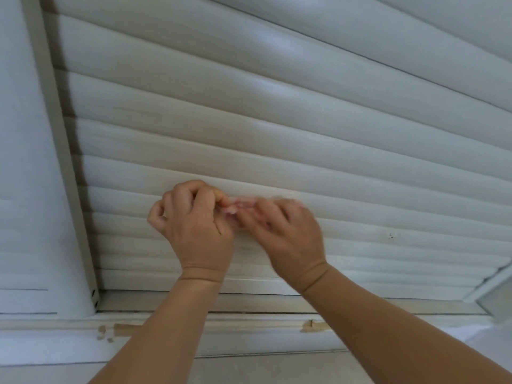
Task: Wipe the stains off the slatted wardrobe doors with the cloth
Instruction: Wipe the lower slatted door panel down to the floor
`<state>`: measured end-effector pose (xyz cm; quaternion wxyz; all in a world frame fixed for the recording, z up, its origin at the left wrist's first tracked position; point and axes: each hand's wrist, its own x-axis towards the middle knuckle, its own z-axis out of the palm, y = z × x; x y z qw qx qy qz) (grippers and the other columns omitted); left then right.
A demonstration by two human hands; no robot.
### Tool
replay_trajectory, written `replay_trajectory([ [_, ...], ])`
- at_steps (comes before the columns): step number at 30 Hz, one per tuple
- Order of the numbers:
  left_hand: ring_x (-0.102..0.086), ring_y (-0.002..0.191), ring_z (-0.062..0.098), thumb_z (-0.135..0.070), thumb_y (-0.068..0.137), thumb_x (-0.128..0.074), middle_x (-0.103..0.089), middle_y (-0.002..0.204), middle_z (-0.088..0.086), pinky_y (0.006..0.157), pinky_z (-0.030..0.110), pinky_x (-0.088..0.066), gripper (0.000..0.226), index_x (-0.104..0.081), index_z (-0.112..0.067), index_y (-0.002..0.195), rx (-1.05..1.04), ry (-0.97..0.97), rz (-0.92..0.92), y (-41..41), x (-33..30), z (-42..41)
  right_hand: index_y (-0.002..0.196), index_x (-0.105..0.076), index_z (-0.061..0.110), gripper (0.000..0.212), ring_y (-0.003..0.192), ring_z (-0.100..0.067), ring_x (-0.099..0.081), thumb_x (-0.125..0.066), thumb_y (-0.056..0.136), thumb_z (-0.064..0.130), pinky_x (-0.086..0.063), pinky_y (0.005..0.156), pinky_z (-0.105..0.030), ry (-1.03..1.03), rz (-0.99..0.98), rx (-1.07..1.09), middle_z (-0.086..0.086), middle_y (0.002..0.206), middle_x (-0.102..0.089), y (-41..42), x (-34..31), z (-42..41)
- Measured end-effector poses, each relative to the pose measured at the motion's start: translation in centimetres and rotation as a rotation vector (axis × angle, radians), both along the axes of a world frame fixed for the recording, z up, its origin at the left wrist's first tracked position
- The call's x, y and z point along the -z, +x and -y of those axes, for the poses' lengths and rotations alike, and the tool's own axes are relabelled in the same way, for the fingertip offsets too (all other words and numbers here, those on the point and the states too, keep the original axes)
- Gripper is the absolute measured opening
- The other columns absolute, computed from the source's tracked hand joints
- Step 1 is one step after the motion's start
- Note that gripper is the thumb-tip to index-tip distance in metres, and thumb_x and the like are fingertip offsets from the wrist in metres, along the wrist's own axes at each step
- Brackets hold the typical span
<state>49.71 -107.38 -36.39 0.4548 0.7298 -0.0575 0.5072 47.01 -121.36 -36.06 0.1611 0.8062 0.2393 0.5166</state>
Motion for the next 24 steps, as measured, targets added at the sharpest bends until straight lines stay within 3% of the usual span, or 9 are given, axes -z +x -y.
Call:
replay_trajectory([
  [5, -0.045, 0.085, 0.019, -0.004, 0.064, -0.042, -0.057, 0.085, 0.006, 0.080, 0.027, -0.017, 0.019, -0.058, -0.015, 0.065, 0.008, 0.023, 0.014, 0.0, 0.3, -0.1, 0.119, -0.063, 0.024, 0.038, 0.089, -0.024, -0.052, -0.038, 0.093, 0.010, -0.045, 0.067, -0.037, -0.046, -0.037, 0.055, -0.002, 0.107, -0.058, -0.7, 0.6, 1.3],
  [9, -0.046, 0.085, 0.019, 0.003, 0.062, -0.042, -0.059, 0.086, 0.004, 0.080, 0.027, -0.017, 0.023, -0.058, -0.014, 0.067, 0.006, 0.060, 0.023, 0.1, 0.8, -0.3, 0.124, -0.050, 0.025, 0.052, 0.093, -0.027, -0.047, -0.057, 0.078, 0.002, -0.052, 0.063, -0.036, -0.019, -0.074, 0.159, -0.003, 0.117, -0.046, -3.2, 1.1, 7.7],
  [12, -0.046, 0.084, 0.018, 0.005, 0.063, -0.043, -0.060, 0.086, 0.005, 0.081, 0.028, -0.018, 0.024, -0.058, -0.013, 0.067, 0.006, 0.080, 0.040, 0.2, 1.1, -0.4, 0.121, -0.050, 0.023, 0.075, 0.092, -0.030, -0.045, -0.077, 0.058, -0.009, -0.053, 0.059, -0.035, 0.057, -0.134, 0.292, -0.007, 0.115, -0.045, -5.2, 1.1, 10.8],
  [14, -0.047, 0.083, 0.018, 0.006, 0.063, -0.043, -0.061, 0.085, 0.004, 0.083, 0.029, -0.020, 0.024, -0.058, -0.012, 0.067, 0.007, 0.091, 0.058, 0.2, 1.2, -0.6, 0.117, -0.051, 0.021, 0.079, 0.091, -0.030, -0.044, -0.082, 0.052, -0.011, -0.052, 0.058, -0.035, 0.110, -0.127, 0.327, -0.008, 0.112, -0.046, -5.5, 1.3, 11.0],
  [20, -0.048, 0.082, 0.017, 0.008, 0.062, -0.042, -0.061, 0.085, 0.005, 0.089, 0.023, -0.018, 0.027, -0.058, -0.012, 0.070, 0.010, 0.121, 0.091, 0.7, 1.2, -1.1, 0.119, -0.052, 0.023, 0.045, 0.090, -0.028, -0.048, -0.058, 0.081, 0.000, -0.051, 0.062, -0.038, 0.086, -0.026, 0.160, -0.006, 0.113, -0.045, -2.6, 2.2, 7.1],
  [24, -0.053, 0.084, 0.015, 0.005, 0.065, -0.041, -0.065, 0.088, 0.005, 0.085, 0.029, -0.021, 0.024, -0.058, -0.011, 0.071, 0.016, 0.177, 0.130, 0.9, 1.0, -1.9, 0.118, -0.056, 0.026, 0.037, 0.088, -0.025, -0.049, -0.051, 0.087, 0.008, -0.043, 0.063, -0.036, 0.062, 0.033, 0.071, -0.004, 0.112, -0.051, -0.1, 2.5, 1.5],
])
